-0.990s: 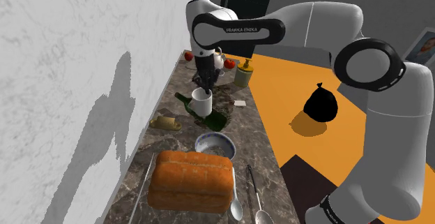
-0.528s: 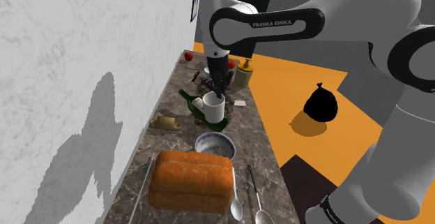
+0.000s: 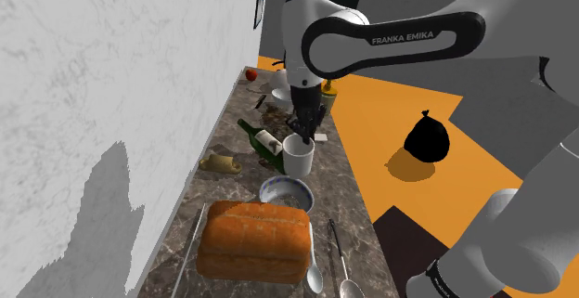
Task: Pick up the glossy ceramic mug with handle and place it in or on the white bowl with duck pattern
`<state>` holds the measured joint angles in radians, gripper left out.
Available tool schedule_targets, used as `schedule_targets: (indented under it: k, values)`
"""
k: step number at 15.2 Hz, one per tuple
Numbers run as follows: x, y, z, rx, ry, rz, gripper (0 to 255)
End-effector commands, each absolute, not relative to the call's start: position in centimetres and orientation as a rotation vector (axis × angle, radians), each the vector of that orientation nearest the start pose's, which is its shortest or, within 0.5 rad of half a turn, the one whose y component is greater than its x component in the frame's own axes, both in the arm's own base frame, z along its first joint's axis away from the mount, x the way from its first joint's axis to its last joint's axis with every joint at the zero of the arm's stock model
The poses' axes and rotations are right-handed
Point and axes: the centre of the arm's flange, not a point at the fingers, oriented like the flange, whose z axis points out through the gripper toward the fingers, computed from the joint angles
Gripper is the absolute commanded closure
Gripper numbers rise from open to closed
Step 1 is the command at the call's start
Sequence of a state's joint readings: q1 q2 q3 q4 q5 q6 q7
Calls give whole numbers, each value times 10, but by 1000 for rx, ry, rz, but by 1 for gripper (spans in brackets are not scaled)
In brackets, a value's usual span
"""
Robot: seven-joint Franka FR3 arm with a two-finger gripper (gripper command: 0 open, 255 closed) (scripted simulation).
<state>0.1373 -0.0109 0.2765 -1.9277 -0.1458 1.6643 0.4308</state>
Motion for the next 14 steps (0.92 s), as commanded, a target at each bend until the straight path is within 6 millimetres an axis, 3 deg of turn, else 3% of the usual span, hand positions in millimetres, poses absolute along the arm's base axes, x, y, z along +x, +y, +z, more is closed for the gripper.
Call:
schedule_targets:
  k: [1,14]
  values:
    - [487,200,462,-3365,-24,289,255]
    - [487,200,394,-3365,-24,289,255]
